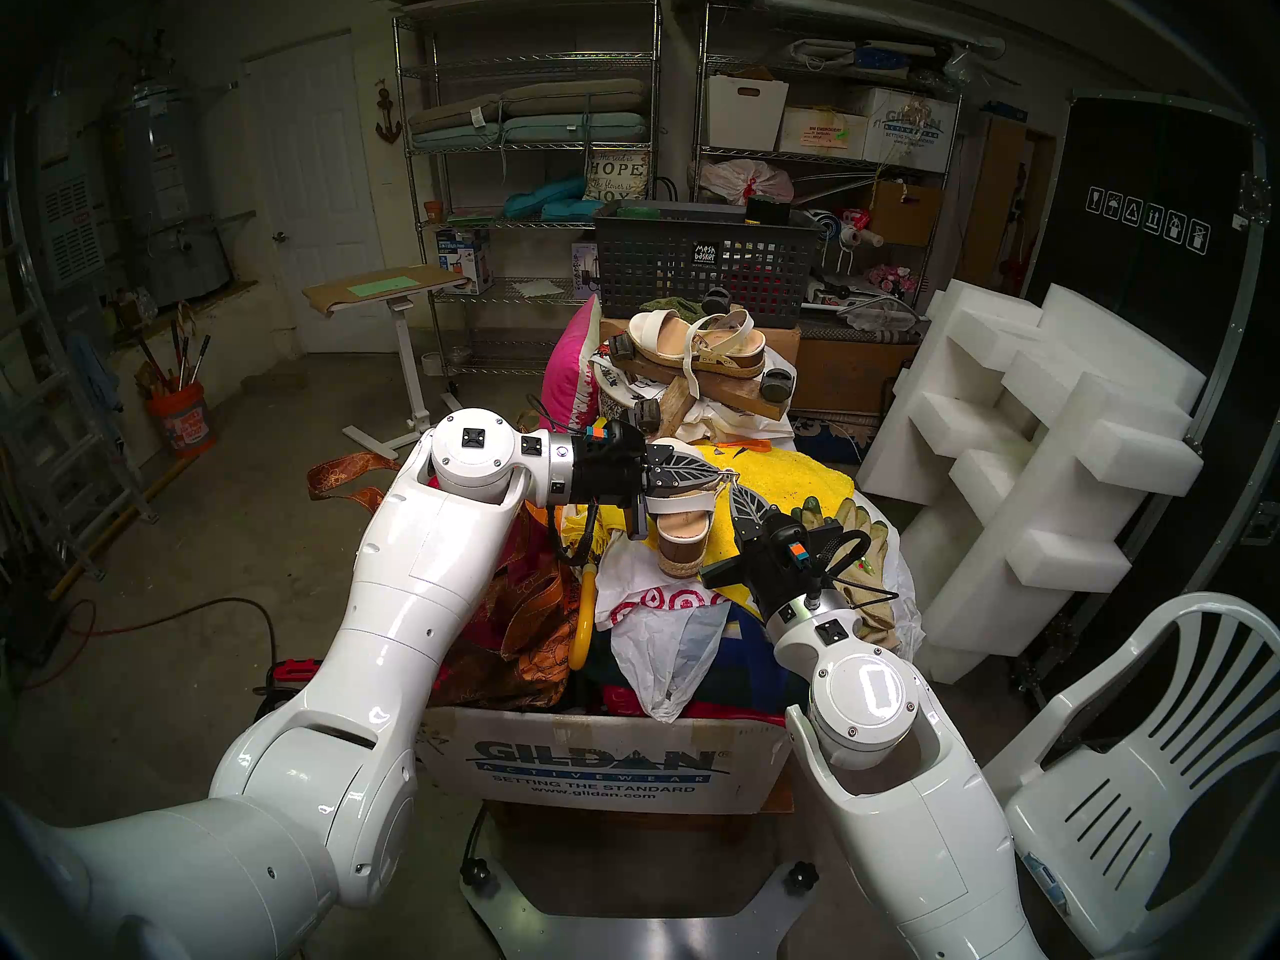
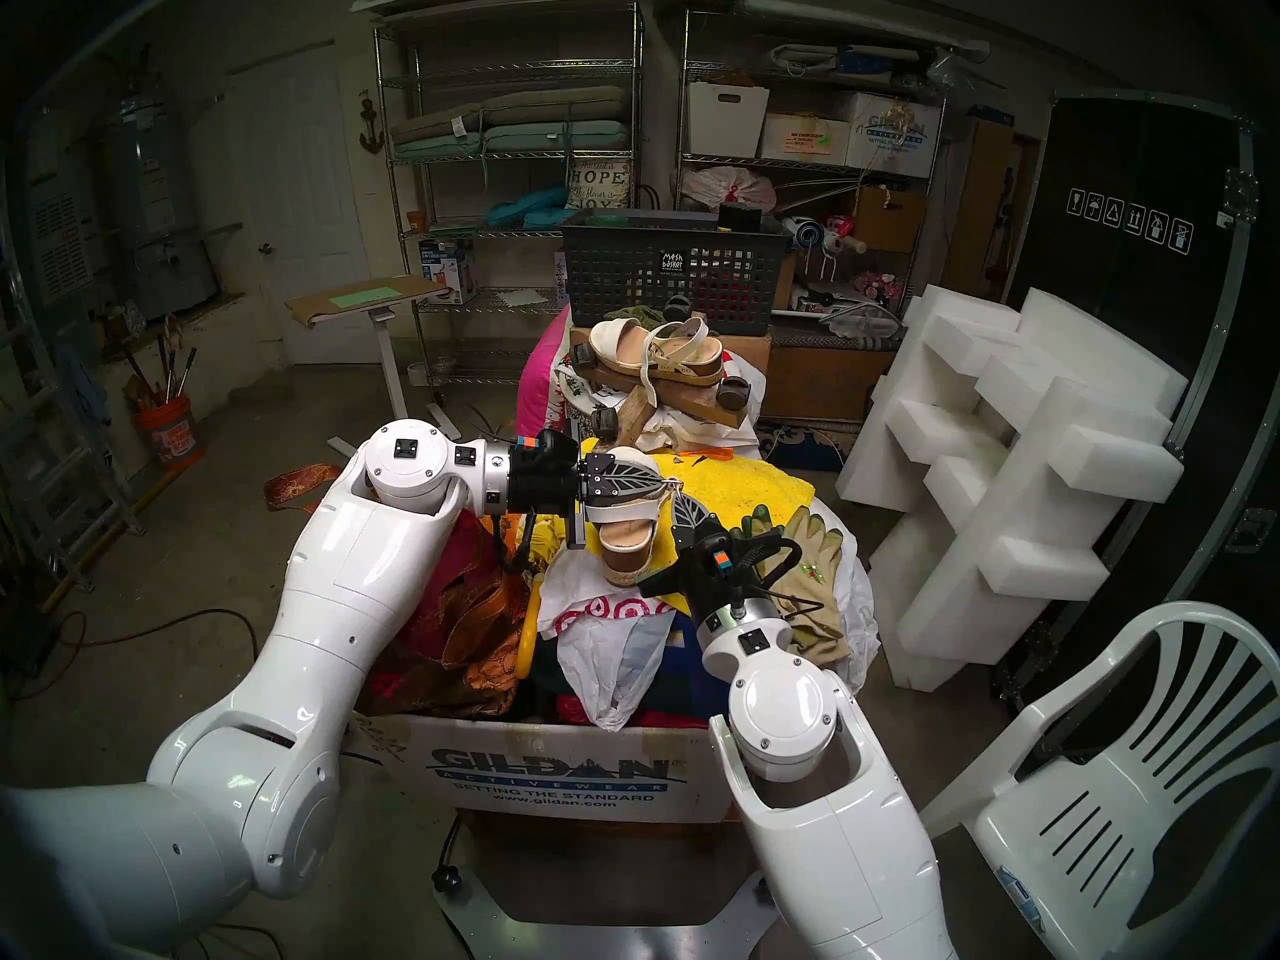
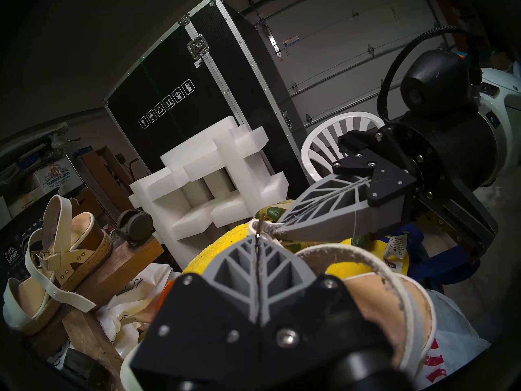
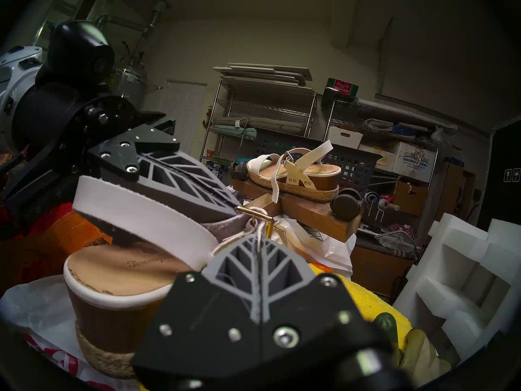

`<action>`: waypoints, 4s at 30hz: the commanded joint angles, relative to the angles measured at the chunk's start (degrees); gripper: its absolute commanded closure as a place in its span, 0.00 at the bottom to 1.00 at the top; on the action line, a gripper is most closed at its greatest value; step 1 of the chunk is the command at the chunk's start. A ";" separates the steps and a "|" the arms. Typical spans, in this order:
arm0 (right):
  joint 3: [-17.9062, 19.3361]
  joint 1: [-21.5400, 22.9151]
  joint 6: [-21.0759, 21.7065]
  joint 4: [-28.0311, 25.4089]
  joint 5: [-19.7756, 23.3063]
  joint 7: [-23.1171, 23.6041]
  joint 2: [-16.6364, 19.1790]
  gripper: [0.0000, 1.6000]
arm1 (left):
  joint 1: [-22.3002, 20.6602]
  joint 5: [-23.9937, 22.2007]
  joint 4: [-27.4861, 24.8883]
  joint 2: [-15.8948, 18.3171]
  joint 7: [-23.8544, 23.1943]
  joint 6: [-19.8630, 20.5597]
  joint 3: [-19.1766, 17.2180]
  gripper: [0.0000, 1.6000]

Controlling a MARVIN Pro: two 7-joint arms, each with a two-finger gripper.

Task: Unbuckle a shoe

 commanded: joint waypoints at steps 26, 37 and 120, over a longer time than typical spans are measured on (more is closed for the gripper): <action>0.16 5.00 -0.67 0.90 -0.84 1.31 -1.10 1.00 | -0.92 -0.04 -0.43 -0.25 -1.05 0.74 -0.32 1.00; 0.32 3.58 0.08 -0.22 -0.66 1.55 -0.57 0.76 | -0.66 0.10 -0.35 -0.57 -0.02 -0.13 -0.90 1.00; 1.00 2.40 -0.57 -0.05 -0.45 0.58 -0.93 1.00 | -0.87 1.16 0.30 -1.63 -0.87 0.33 -1.31 1.00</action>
